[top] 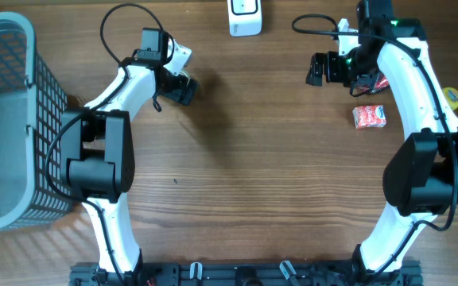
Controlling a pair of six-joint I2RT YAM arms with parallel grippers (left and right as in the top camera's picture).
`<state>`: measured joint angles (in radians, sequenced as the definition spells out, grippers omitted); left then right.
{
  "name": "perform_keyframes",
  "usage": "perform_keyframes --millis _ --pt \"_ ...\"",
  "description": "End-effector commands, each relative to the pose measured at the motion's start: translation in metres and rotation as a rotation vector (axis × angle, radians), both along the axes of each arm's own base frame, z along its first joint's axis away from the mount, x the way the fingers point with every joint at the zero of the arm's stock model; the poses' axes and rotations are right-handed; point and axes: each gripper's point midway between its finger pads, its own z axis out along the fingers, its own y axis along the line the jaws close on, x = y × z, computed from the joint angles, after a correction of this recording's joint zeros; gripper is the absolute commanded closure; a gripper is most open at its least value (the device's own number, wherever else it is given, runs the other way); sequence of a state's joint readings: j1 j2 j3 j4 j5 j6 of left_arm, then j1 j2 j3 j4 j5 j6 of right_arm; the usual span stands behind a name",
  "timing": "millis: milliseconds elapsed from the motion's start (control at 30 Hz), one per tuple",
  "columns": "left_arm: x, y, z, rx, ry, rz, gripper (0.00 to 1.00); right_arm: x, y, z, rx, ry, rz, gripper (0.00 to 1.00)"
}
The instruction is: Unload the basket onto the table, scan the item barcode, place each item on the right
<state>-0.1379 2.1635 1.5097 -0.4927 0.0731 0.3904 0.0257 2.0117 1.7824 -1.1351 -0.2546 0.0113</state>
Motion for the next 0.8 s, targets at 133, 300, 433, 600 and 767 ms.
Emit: perform_keyframes --millis 133,300,433,600,767 --pt "-0.001 -0.002 -0.006 0.002 0.006 -0.024 0.27 0.003 0.004 0.001 0.02 -0.001 -0.01 0.0" --pt "-0.003 -0.002 -0.006 -0.022 0.019 0.032 0.28 0.003 0.004 0.001 0.02 -0.001 -0.01 0.0" --pt "-0.004 -0.006 -0.006 -0.075 0.04 0.151 0.29 0.005 0.004 0.001 0.02 -0.01 -0.008 0.0" --pt "-0.027 -0.032 -0.013 -0.172 0.162 0.394 0.35 0.006 0.004 0.001 0.02 -0.016 -0.008 0.0" --pt "-0.058 -0.072 -0.019 -0.236 0.284 0.637 0.33 0.005 0.004 0.001 0.02 -0.013 -0.009 0.0"
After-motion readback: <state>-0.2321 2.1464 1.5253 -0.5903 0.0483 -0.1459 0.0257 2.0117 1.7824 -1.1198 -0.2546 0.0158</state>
